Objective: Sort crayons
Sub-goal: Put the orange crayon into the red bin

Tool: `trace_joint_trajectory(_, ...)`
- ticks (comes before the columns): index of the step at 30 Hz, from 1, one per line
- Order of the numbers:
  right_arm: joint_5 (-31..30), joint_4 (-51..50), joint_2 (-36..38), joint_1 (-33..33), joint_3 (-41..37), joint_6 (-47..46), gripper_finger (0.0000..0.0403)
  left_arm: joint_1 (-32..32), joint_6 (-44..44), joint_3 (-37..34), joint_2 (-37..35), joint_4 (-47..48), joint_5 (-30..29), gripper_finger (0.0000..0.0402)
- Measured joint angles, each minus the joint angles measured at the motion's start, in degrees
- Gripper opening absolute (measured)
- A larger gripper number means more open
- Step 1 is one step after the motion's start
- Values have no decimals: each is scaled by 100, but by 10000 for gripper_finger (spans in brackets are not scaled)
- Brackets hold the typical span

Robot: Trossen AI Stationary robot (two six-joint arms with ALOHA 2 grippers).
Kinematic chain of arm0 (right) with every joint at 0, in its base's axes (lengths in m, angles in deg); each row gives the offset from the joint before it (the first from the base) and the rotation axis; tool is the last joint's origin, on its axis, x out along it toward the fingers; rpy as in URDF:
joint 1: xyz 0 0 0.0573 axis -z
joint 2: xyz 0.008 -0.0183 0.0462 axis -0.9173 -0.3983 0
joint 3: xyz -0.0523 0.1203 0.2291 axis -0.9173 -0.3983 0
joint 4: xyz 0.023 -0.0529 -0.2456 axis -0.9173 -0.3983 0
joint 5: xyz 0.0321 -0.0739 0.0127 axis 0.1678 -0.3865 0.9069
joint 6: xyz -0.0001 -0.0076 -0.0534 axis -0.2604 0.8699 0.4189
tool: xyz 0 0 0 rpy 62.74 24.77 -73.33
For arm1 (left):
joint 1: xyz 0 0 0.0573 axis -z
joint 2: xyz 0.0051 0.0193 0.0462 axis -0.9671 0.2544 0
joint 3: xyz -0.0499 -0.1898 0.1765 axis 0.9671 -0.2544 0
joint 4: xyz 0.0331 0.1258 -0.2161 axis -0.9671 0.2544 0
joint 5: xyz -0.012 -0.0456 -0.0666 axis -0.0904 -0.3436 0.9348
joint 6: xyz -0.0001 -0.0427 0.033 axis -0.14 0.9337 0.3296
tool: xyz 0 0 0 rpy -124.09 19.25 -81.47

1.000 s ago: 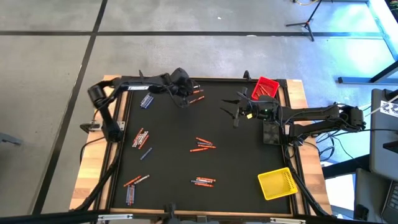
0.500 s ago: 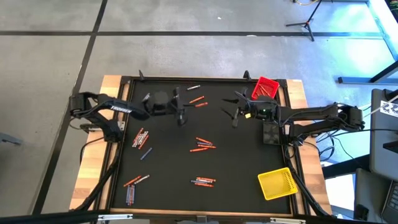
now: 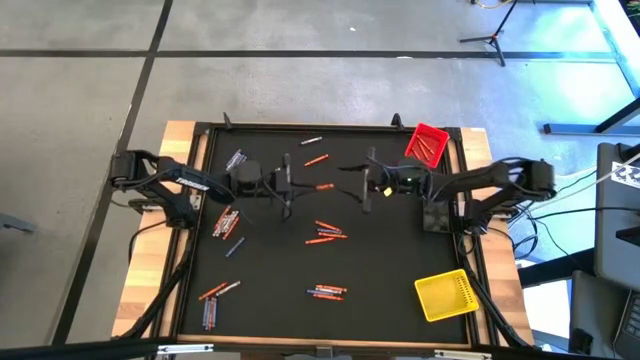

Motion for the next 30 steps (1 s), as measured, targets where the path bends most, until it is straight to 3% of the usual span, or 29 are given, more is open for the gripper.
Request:
trace_joint_trajectory(7,789,291,-584,-58,420,20,276,114,-57,25,0,-9,-344,8)
trace_joint_trajectory(11,650,530,-754,-249,598,31,276,127,-26,25,0,-48,-321,8)
trace_joint_trajectory(15,90,569,-812,-459,733,37,267,131,-20,25,0,-47,-343,8)
trace_joint_trajectory(18,-146,553,-812,-525,736,61,225,142,-13,25,0,-49,-346,8)
trace_joint_trajectory(27,-44,553,-812,-519,736,260,28,144,-8,25,2,-41,-321,18)
trace_joint_trajectory(30,3,518,-812,-520,736,430,16,142,20,25,2,23,-323,30)
